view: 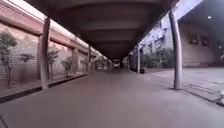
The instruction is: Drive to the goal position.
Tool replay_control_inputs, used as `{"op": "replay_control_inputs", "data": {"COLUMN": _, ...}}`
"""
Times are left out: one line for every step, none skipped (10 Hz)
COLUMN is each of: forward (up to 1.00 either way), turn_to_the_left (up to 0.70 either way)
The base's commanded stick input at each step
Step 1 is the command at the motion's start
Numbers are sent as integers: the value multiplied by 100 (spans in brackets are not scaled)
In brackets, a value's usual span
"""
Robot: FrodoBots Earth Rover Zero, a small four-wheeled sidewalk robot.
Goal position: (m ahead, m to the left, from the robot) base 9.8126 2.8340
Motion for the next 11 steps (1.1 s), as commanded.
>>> {"op": "replay_control_inputs", "data": {"forward": 70, "turn_to_the_left": 0}}
{"op": "replay_control_inputs", "data": {"forward": 70, "turn_to_the_left": 0}}
{"op": "replay_control_inputs", "data": {"forward": 70, "turn_to_the_left": 0}}
{"op": "replay_control_inputs", "data": {"forward": 70, "turn_to_the_left": 0}}
{"op": "replay_control_inputs", "data": {"forward": 70, "turn_to_the_left": 0}}
{"op": "replay_control_inputs", "data": {"forward": 70, "turn_to_the_left": 0}}
{"op": "replay_control_inputs", "data": {"forward": 70, "turn_to_the_left": 0}}
{"op": "replay_control_inputs", "data": {"forward": 70, "turn_to_the_left": 0}}
{"op": "replay_control_inputs", "data": {"forward": 70, "turn_to_the_left": 0}}
{"op": "replay_control_inputs", "data": {"forward": 70, "turn_to_the_left": 0}}
{"op": "replay_control_inputs", "data": {"forward": 70, "turn_to_the_left": 0}}
